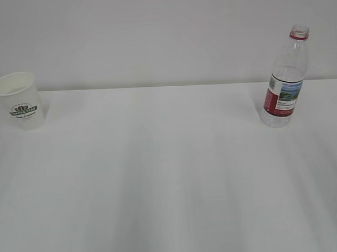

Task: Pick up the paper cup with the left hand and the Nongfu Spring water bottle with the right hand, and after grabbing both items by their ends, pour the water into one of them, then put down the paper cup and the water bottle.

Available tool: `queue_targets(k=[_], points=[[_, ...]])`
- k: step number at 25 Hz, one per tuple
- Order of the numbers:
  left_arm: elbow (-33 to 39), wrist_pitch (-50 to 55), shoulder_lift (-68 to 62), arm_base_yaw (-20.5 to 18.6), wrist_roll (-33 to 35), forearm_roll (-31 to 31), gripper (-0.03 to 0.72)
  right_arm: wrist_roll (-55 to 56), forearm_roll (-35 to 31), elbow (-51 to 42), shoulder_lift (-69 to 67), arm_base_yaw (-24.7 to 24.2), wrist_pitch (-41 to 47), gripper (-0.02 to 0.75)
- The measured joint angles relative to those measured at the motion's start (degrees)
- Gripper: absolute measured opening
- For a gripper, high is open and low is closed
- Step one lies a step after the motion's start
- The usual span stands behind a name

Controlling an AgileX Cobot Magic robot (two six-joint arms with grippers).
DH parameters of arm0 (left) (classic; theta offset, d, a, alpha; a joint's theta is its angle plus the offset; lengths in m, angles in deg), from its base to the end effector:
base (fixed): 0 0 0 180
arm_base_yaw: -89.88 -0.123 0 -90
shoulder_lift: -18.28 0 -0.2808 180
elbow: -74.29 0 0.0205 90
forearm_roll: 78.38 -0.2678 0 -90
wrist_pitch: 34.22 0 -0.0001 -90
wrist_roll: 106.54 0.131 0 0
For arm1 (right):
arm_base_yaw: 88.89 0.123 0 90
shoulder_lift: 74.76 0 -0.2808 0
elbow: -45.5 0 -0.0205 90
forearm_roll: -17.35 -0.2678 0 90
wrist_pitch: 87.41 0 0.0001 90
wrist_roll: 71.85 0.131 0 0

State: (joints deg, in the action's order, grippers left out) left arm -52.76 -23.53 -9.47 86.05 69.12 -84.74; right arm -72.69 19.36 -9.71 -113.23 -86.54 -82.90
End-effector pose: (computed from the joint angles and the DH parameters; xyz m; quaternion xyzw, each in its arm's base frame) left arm 0.1429 0.0123 0.3141 -0.0192 0.7150 0.0423 0.6976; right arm 0.1782 0.0069 0.2822 -0.0333 0.7550 -0.0039 0.6548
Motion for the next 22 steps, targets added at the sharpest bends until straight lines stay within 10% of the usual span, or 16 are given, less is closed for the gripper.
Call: queue_targets(k=[22], points=[[0.0,-0.2,0.0,1.7,0.0,-0.7,0.577,0.2,-2.4,0.0,0.4,0.0,3.5,0.593]])
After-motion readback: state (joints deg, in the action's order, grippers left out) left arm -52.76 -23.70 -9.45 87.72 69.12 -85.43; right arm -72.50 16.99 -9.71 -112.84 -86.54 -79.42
